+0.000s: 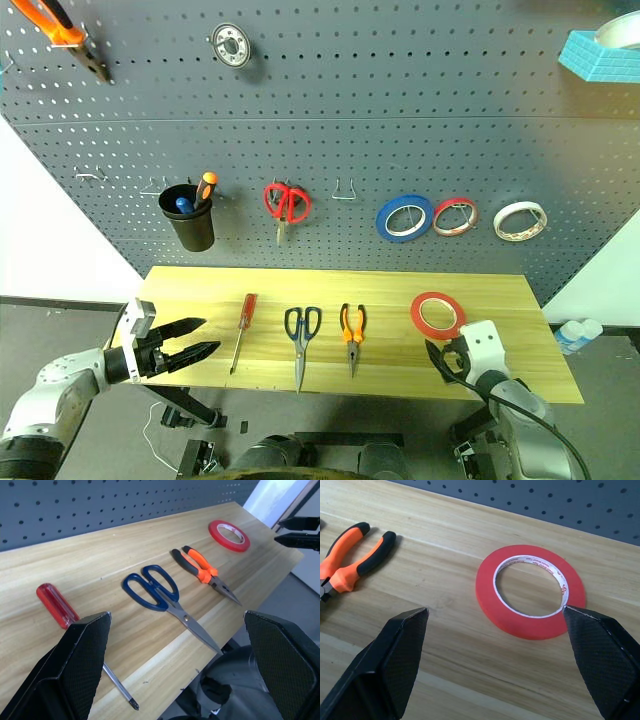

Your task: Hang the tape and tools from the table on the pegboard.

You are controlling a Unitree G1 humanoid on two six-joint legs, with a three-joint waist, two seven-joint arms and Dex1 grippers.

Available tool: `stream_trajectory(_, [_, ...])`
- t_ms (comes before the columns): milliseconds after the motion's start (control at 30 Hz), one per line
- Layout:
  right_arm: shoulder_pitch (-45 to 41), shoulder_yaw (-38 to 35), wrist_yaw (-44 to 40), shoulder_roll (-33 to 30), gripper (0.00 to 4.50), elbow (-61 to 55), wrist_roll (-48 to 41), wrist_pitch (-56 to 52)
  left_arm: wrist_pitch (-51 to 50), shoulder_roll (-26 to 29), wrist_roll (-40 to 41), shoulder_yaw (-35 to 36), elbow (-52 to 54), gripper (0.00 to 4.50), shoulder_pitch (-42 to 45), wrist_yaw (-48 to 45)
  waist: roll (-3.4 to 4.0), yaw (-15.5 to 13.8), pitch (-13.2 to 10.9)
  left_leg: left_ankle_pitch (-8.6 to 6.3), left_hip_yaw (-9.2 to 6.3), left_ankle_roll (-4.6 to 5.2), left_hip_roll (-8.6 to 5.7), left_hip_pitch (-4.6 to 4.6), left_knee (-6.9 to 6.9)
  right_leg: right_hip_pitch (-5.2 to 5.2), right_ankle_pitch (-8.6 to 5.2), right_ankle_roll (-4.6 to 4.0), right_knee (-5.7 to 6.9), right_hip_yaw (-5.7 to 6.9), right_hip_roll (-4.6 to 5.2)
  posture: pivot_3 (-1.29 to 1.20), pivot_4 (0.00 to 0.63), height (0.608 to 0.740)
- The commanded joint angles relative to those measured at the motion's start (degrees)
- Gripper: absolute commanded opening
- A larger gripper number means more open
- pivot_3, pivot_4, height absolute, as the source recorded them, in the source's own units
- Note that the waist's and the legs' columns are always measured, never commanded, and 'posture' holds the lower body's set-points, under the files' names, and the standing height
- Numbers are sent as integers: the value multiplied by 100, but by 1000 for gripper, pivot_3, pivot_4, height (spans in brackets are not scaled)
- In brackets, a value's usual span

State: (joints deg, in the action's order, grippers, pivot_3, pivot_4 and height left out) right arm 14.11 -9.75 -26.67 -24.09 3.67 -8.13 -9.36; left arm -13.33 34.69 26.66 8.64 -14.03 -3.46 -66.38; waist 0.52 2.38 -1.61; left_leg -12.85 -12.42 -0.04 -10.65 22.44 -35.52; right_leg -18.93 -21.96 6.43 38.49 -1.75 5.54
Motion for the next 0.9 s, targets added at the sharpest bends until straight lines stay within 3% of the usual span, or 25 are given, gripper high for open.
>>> stream_trajectory(33, [-53, -12, 12, -9, 4500, -105, -12, 38, 169, -10, -34, 24, -108, 4440, 202, -77, -1, 0, 0, 0, 0, 0, 0, 0, 0, 0, 0, 1, 0, 0, 0, -75, 0, 718])
stream_trajectory(267, [-30, 10, 78, 31, 4500, -156, -5, 2, 519, -23, -177, 19, -805, 4440, 430, -286, -2, 2, 1, 2, 0, 3, 0, 0, 4, -3, 3, 5, 0, 0, 0, -75, 0, 718])
stream_trajectory(567, [-640, 133, 278, 202, 4500, -32, 37, -290, 754, -191, -229, 48, -1101, 4440, 495, -354, -7, 10, 5, 5, 3, 8, 1, 0, 5, -7, 5, 7, 3, -7, -2, -60, 0, 718])
stream_trajectory(667, [-853, 234, 320, 180, 4500, 130, 131, -365, 632, -233, -161, 60, -849, 4440, 459, -267, -9, 4, 6, 6, 3, 9, 1, 0, 6, -7, 5, 7, 3, -7, -2, -51, 0, 718])
stream_trajectory(900, [-1360, 436, 392, 189, 4500, 616, 293, -438, -408, -220, 469, 244, 1075, 4440, 234, 254, -13, 2, 6, 7, 3, 9, 1, -1, 6, -8, 5, 8, 7, -8, -3, -34, 0, 718])
